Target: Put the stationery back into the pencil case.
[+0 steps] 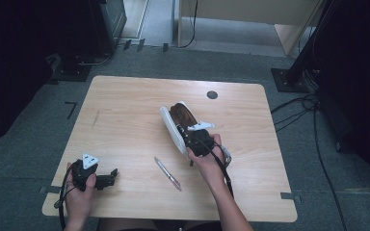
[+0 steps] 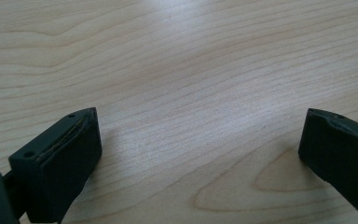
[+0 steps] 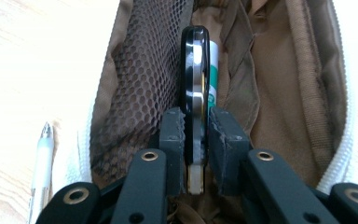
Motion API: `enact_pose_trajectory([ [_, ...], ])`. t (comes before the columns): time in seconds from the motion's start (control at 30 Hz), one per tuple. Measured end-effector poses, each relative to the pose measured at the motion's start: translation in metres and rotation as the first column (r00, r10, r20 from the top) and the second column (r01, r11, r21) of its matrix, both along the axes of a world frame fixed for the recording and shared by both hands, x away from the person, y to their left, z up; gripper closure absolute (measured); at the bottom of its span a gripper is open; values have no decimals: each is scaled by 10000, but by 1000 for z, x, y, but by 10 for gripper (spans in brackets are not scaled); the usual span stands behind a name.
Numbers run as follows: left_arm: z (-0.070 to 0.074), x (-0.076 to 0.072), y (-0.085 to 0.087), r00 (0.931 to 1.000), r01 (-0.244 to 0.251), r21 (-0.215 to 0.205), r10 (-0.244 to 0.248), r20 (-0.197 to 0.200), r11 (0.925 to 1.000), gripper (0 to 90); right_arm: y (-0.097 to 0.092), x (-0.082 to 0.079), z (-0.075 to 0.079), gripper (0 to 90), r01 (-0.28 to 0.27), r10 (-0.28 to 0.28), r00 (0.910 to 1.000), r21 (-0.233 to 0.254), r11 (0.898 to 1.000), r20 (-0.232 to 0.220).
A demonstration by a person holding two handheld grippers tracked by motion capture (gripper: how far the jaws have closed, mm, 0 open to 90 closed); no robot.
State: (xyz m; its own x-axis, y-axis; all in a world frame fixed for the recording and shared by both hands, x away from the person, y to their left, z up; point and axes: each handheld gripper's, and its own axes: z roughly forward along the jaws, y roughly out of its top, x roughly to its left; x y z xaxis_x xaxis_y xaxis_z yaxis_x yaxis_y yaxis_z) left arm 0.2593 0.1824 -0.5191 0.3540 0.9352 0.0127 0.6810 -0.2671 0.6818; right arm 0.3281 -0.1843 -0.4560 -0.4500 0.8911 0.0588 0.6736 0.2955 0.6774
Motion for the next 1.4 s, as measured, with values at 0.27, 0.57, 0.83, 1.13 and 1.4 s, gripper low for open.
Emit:
enact_pose_trajectory([
  [0.27,0,0,0,10000,-4,-7,4,4,10000,0,-4,-6,6,743,-182,181,9996,50,9998,212],
  [0.57,0,0,0,10000,-13,-1,13,11,10000,0,-9,-22,24,728,-379,337,9944,406,9985,1000],
  [0.83,0,0,0,10000,-2,-12,2,3,10000,0,-8,-45,40,724,-693,588,9860,620,9957,1563],
  [1.13,0,0,0,10000,-1,-17,1,8,10000,0,-3,-73,40,725,-1075,921,9804,810,9909,1742],
  [1.4,0,0,0,10000,11,-14,-11,0,10000,0,15,-81,22,730,-1496,1370,9804,821,9853,1418],
])
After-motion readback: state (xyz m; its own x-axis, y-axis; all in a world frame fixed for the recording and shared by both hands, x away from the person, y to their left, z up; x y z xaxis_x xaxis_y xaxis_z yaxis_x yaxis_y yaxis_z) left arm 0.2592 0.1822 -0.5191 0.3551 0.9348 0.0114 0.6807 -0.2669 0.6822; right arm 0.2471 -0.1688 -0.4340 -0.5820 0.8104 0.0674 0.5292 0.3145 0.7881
